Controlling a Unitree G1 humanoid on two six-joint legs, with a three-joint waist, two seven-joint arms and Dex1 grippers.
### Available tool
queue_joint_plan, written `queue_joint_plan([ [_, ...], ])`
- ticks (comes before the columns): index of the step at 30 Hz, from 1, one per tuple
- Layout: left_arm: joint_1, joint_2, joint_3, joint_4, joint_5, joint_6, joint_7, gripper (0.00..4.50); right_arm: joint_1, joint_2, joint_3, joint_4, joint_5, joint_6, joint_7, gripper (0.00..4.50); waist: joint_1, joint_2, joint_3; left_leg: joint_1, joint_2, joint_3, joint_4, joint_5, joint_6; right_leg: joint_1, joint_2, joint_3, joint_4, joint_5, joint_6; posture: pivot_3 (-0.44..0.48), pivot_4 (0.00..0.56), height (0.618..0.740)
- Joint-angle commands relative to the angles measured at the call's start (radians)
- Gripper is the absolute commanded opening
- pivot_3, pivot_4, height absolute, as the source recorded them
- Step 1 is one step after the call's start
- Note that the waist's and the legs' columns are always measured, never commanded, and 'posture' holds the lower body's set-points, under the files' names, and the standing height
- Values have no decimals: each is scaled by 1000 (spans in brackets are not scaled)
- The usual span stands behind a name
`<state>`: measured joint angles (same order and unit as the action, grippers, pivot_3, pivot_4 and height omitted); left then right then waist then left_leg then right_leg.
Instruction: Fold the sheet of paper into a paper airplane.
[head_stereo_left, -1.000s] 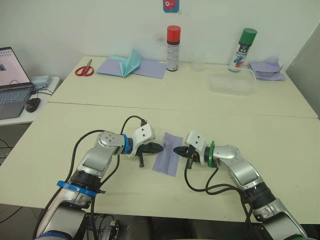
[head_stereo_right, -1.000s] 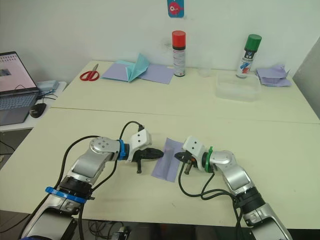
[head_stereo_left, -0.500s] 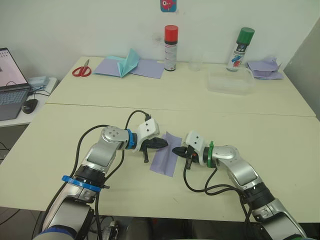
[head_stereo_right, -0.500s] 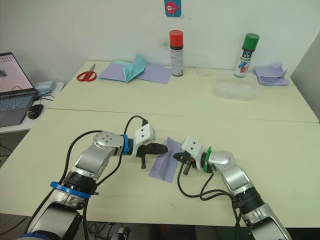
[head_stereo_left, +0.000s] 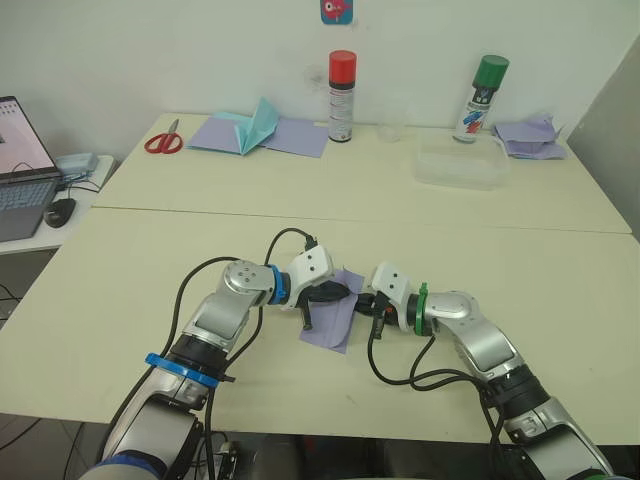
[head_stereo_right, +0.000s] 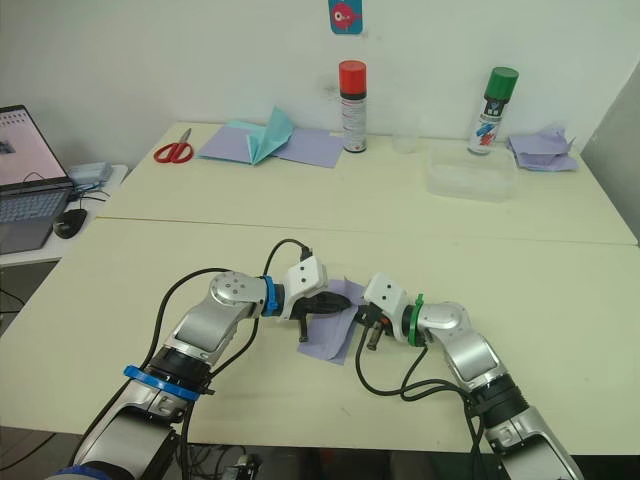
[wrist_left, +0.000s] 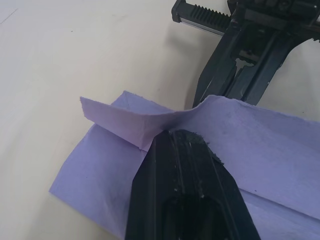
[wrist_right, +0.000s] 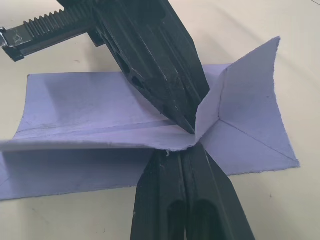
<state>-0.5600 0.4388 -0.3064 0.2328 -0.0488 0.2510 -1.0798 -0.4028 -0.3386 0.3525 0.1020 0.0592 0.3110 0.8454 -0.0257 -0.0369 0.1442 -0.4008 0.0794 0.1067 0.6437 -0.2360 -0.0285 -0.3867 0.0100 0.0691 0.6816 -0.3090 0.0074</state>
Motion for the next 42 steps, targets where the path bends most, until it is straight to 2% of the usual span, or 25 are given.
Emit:
queue_joint_plan([
  [1,-3,5,-2,-16,4,-26,-1,0,34,-19,23,37,-27,27,4,46,0,0,0,0,0,0,0,0,0,0,0,0,0,0,0,0,150,740],
  [11,-14,37,30,45,16,-44,38,0,37,-18,6,21,-16,48,-6,46,0,0,0,0,0,0,0,0,0,0,0,0,0,0,0,0,150,740],
  [16,6,37,19,22,-1,-25,21,0,34,11,-36,-1,26,104,-29,46,0,0,0,0,0,0,0,0,0,0,0,0,0,0,0,0,150,740],
  [19,22,25,10,4,-10,-11,17,0,29,30,-75,-50,89,206,-35,644,-1,0,0,0,0,0,0,0,0,0,0,0,0,0,0,0,150,740],
  [27,7,-13,32,-24,-52,12,23,0,12,68,-201,-236,290,609,-105,3307,1,0,0,-1,0,-1,0,0,0,-1,-1,0,0,0,0,0,150,740],
  [34,5,-36,22,-45,-61,11,22,0,-39,189,-389,-261,490,971,-222,3307,-3,0,0,-3,1,-1,-1,0,0,-3,-1,0,0,0,0,0,150,740],
  [42,10,-59,6,-50,-53,-3,19,0,-114,307,-589,-216,573,1153,-347,3307,-4,0,1,-5,0,-2,-1,0,0,-4,0,0,0,0,0,0,150,740],
])
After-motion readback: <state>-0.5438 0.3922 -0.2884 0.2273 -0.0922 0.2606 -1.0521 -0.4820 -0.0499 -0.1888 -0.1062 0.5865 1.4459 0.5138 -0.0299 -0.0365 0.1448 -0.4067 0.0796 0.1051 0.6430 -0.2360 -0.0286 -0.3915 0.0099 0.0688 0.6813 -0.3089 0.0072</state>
